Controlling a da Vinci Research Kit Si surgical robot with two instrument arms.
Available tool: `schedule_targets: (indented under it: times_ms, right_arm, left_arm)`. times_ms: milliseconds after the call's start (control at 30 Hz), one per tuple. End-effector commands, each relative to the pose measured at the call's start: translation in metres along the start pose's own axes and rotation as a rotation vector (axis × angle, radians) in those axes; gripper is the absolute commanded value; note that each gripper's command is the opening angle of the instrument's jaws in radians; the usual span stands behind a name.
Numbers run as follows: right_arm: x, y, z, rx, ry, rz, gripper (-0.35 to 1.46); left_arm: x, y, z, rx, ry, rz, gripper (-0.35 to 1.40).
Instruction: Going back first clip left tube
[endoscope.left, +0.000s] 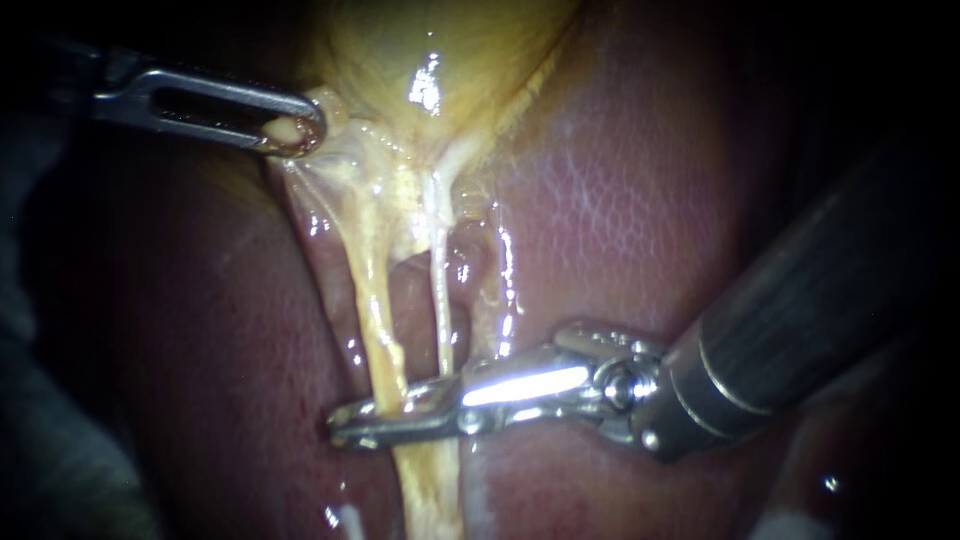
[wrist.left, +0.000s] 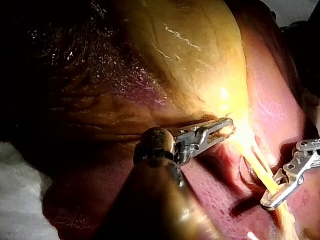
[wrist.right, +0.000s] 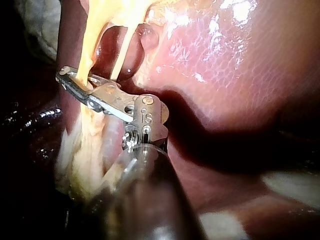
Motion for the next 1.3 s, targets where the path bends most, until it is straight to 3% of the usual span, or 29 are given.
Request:
schedule_targets:
  times_ms: [33, 100, 133, 200, 333, 433, 500, 667, 900, 1000, 1133, 1300]
  right_arm:
    - [0.0000, 0.0000, 0.0000, -0.001, -0.004, 0.000, -0.35]
    - [0.0000, -0.0001, 0.0001, 0.008, 0.005, 0.000, -0.13]
    - [0.0001, -0.0001, 0.0002, 0.007, 0.006, -0.017, 0.06]
    - [0.0002, 0.0000, 0.0005, 0.003, 0.012, -0.076, 0.24]
    - [0.0006, 0.0003, 0.0010, -0.017, 0.028, -0.141, 0.42]
    - [0.0008, 0.0005, 0.0011, -0.070, 0.024, -0.212, 0.47]
    - [0.0010, 0.0007, 0.0011, -0.129, -0.002, -0.279, 0.49]
    - [0.0018, 0.0002, 0.0001, -0.194, -0.071, -0.408, 0.50]
    - [0.0043, -0.0018, -0.0019, -0.236, -0.095, -0.526, 0.50]
    - [0.0045, -0.0028, -0.0032, -0.248, -0.150, -0.604, 0.50]
    - [0.0047, -0.0048, -0.0059, -0.304, -0.261, -0.713, 0.50]
    - [0.0053, -0.0076, -0.0097, -0.385, -0.270, -0.773, 0.50]
  left_arm:
    - [0.0000, 0.0000, 0.0000, 0.000, 0.000, 0.000, -0.35]
    - [0.0000, 0.0000, 0.0000, 0.000, 0.000, 0.000, -0.35]
    - [0.0000, 0.0000, 0.0000, 0.000, 0.000, 0.000, -0.35]
    - [0.0000, 0.0000, 0.0000, 0.000, 0.000, 0.000, -0.35]
    - [0.0000, 0.0000, 0.0000, 0.000, 0.000, 0.000, -0.35]
    - [0.0000, 0.0000, 0.0000, 0.000, 0.000, 0.000, -0.35]
    - [0.0000, 0.0000, 0.0000, 0.000, 0.000, 0.000, -0.35]
    - [0.0000, 0.0000, -0.0001, 0.000, 0.000, 0.000, -0.35]
    - [0.0000, 0.0000, -0.0001, 0.000, 0.000, 0.000, -0.35]
    - [-0.0001, 0.0000, -0.0002, -0.001, -0.001, 0.000, -0.35]
    - [-0.0001, -0.0001, -0.0003, -0.001, -0.001, 0.001, -0.35]
    - [-0.0001, -0.0001, -0.0003, -0.001, -0.001, 0.001, -0.35]
